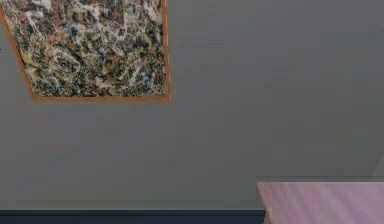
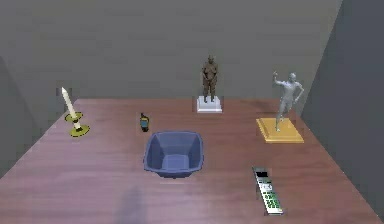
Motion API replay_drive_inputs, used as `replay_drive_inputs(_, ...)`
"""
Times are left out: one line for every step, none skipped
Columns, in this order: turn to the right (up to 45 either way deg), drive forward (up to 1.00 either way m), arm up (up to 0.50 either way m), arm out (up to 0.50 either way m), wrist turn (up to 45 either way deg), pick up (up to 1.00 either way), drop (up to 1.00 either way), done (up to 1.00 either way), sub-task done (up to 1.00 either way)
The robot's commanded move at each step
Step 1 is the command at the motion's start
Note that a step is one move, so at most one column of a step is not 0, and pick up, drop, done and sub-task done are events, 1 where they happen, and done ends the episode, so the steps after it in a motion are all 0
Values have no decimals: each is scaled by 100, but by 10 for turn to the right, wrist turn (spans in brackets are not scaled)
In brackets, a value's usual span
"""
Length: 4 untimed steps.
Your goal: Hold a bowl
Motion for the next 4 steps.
replay_drive_inputs(0,0,50,0,0,0,0,0,0)
replay_drive_inputs(0,0,38,0,0,0,0,0,0)
replay_drive_inputs(0,0,0,22,0,0,0,0,0)
replay_drive_inputs(0,0,0,0,450,0,0,0,0)
